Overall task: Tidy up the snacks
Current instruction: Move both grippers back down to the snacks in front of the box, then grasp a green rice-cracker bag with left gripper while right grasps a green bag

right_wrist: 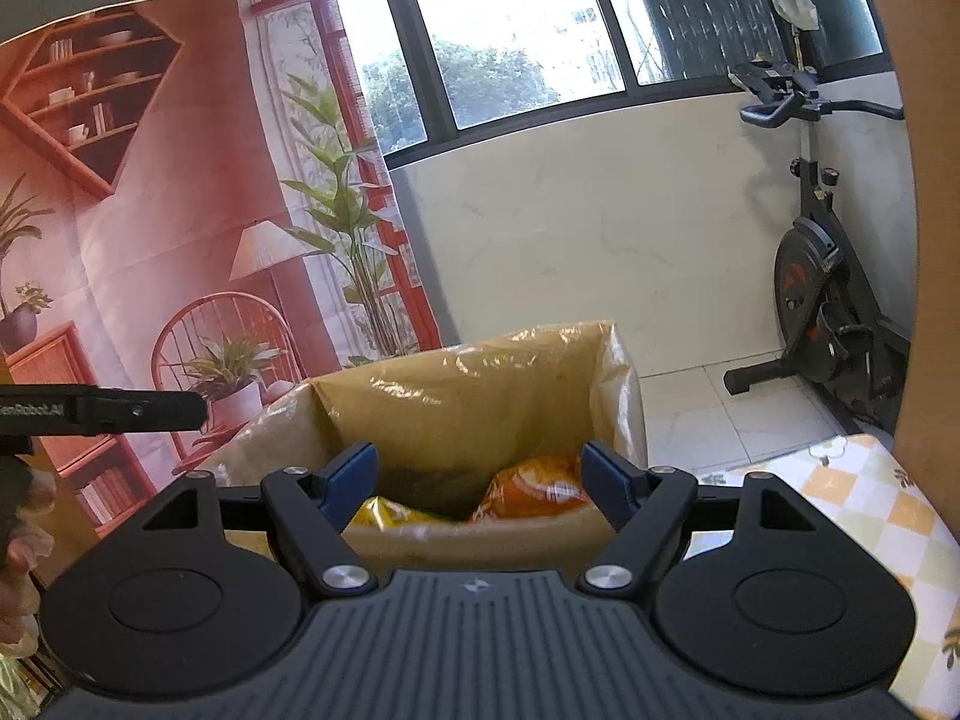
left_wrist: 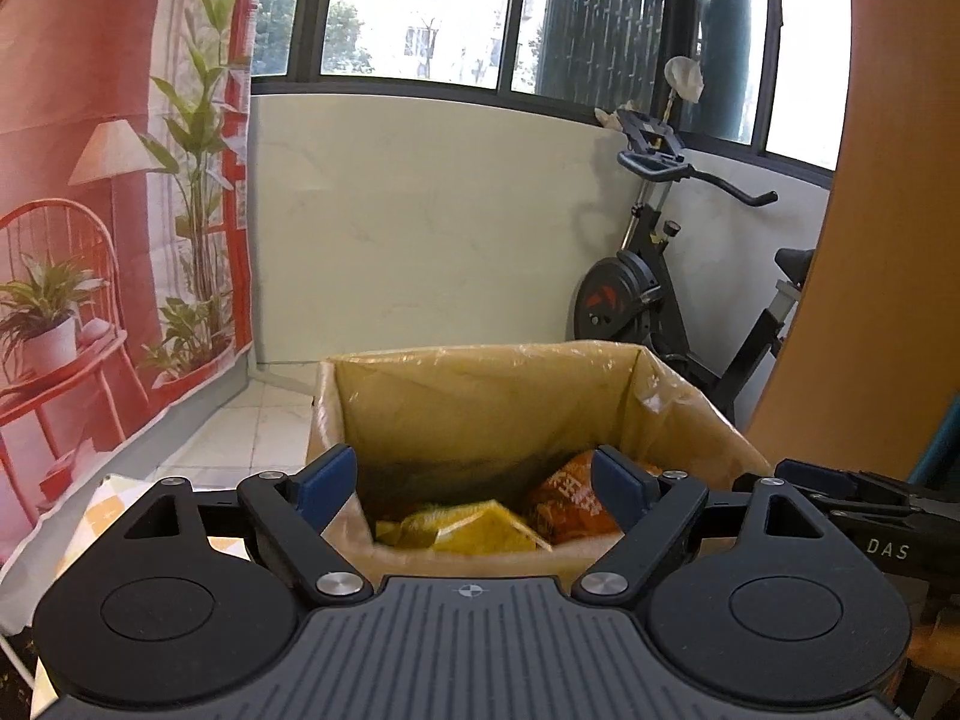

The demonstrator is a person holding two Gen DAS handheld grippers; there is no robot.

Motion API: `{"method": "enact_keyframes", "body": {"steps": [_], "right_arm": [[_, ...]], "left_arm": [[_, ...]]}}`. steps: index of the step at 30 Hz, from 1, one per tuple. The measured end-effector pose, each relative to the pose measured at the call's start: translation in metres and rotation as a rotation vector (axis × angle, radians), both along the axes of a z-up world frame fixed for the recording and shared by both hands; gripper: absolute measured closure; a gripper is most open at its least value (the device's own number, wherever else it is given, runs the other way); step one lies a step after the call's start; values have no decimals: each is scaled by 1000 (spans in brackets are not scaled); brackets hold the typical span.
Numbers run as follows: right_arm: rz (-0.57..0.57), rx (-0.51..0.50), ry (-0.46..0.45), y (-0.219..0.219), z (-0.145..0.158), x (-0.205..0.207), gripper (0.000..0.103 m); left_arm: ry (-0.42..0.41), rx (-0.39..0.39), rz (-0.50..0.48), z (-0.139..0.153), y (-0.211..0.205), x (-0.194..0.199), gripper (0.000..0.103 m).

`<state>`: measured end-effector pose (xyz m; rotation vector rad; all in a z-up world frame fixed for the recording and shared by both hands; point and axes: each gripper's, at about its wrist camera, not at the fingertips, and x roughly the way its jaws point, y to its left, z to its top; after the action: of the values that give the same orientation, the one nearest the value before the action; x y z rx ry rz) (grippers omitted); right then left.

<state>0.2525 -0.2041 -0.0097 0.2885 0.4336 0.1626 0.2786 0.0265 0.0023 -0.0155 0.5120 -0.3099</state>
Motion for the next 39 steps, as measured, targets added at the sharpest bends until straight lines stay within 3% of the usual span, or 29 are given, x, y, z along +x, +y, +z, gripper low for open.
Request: {"method": "enact_keyframes", "body": {"steps": [7, 15, 23, 33, 39], "right_arm": [[11, 7, 41, 9, -14, -28, 25], [41, 23, 123, 24, -49, -55, 25], [86, 16, 204, 43, -79, -80, 25], [131, -3, 227, 54, -99, -103, 25], [195, -71, 230, 70, -106, -107, 26]], "left_arm": [[19, -9, -12, -13, 8, -34, 16], [94, -1, -41, -54, 10, -64, 17], [166, -23, -50, -84, 15, -78, 17], [199, -32, -64, -102, 9, -88, 17], [219, -37, -64, -112, 4, -87, 18]]}}
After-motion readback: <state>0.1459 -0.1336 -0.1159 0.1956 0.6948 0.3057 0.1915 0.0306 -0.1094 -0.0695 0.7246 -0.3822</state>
